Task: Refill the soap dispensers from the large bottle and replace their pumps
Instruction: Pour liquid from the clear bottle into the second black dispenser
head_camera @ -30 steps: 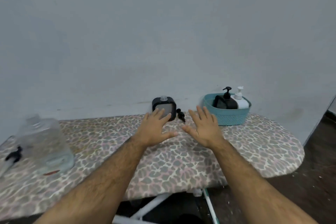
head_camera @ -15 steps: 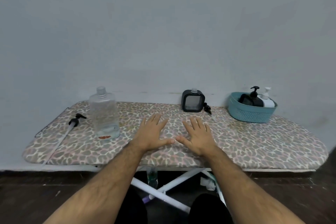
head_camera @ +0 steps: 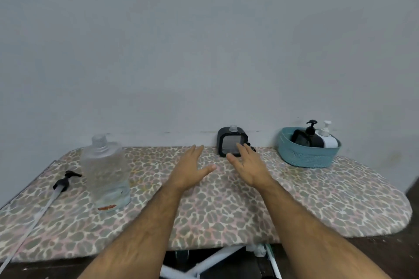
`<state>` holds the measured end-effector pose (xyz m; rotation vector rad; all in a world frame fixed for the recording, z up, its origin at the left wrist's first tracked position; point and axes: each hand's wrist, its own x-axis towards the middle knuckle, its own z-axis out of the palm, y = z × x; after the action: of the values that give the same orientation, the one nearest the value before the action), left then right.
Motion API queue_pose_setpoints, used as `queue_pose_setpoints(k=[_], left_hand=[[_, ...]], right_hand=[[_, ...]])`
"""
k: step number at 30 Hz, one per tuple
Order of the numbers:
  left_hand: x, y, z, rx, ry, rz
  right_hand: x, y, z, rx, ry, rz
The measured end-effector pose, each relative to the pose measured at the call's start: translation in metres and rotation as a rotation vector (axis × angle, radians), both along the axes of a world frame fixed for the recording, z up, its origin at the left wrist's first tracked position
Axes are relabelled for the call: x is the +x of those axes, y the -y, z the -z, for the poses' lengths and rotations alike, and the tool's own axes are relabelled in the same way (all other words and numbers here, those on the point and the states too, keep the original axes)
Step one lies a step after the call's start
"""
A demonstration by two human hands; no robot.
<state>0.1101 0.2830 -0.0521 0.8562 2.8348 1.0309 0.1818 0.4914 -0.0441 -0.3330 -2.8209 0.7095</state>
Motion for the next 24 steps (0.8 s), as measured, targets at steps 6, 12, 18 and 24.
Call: queue_pose_setpoints(k=[6, 12, 18, 24], left_hand=[[-0.043, -0.052, 0.004, 0.268, 0.170, -0.006], [-0.081, -0.090, 0.013, 0.367, 0.223, -0.042], [-0.101, -0.117, 0.025, 0.474, 0.237, 0.058], [-0.109, -0.126, 0.035, 0.511, 0.248, -0.032]], right_hand=[[-0.045, -0.049, -0.009, -0.265, -0.195, 0.107], [-0.089, -0.083, -0.005, -0.322, -0.010, 0.116], [-0.115, -0.097, 0.011, -0.314, 0.012, 0.070], [-0.120, -0.092, 0.025, -0.305, -0.076, 0.051]])
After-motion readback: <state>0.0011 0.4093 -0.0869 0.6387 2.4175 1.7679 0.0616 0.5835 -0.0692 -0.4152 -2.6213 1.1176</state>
